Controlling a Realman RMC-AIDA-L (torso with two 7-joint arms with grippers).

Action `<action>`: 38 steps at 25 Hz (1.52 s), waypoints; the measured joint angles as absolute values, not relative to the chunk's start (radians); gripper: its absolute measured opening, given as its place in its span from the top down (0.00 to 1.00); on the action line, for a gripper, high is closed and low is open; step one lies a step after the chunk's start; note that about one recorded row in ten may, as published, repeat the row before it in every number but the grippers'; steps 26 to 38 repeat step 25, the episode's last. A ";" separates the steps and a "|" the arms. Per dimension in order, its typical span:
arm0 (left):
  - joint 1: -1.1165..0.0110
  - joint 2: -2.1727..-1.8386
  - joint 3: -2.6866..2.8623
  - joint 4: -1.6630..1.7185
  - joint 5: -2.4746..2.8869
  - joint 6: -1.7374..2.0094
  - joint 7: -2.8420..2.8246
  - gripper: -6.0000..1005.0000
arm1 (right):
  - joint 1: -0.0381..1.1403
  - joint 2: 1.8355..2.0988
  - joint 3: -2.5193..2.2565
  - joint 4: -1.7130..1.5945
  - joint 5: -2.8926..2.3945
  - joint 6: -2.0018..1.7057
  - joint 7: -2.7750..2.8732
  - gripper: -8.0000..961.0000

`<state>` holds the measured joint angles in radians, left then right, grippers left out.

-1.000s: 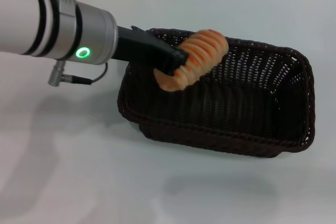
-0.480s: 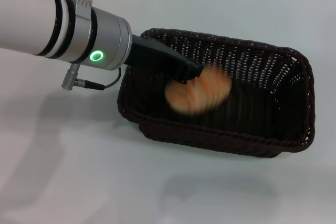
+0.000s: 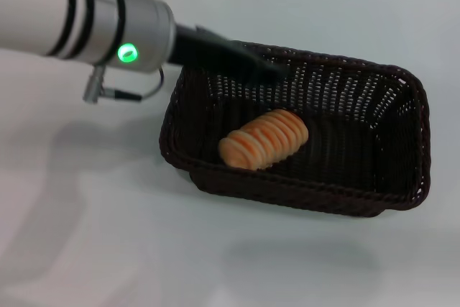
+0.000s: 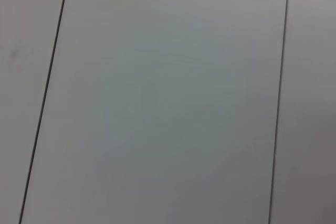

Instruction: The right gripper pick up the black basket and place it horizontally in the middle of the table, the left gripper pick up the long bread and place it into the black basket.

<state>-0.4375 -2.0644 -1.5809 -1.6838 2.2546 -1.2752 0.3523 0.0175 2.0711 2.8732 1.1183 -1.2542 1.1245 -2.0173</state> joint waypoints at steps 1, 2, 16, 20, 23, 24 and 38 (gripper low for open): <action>-0.436 -2.064 -1.601 -1.690 2.256 -1.262 0.353 0.57 | 0.017 2.071 2.873 1.118 -1.254 1.124 -2.017 0.53; -0.435 -2.062 -1.626 -1.697 2.261 -1.244 0.356 0.56 | 0.017 2.071 2.873 1.118 -1.259 1.123 -2.016 0.53; -0.405 -2.062 -1.742 -1.713 2.529 -0.940 0.364 0.52 | -0.008 2.079 2.873 1.182 -1.353 1.115 -1.904 0.54; -0.236 -2.060 -1.726 -1.707 2.461 -0.538 0.399 0.52 | -0.024 2.084 2.873 1.183 -1.363 1.123 -1.904 0.54; -0.185 -2.059 -1.734 -1.697 2.399 -0.450 0.462 0.52 | -0.037 2.087 2.873 1.185 -1.367 1.124 -1.901 0.54; -0.165 -2.059 -1.737 -1.687 2.380 -0.404 0.492 0.52 | -0.044 2.087 2.873 1.185 -1.368 1.123 -1.901 0.54; -0.154 -2.059 -1.739 -1.681 2.369 -0.377 0.508 0.52 | -0.049 2.087 2.873 1.187 -1.369 1.122 -1.901 0.54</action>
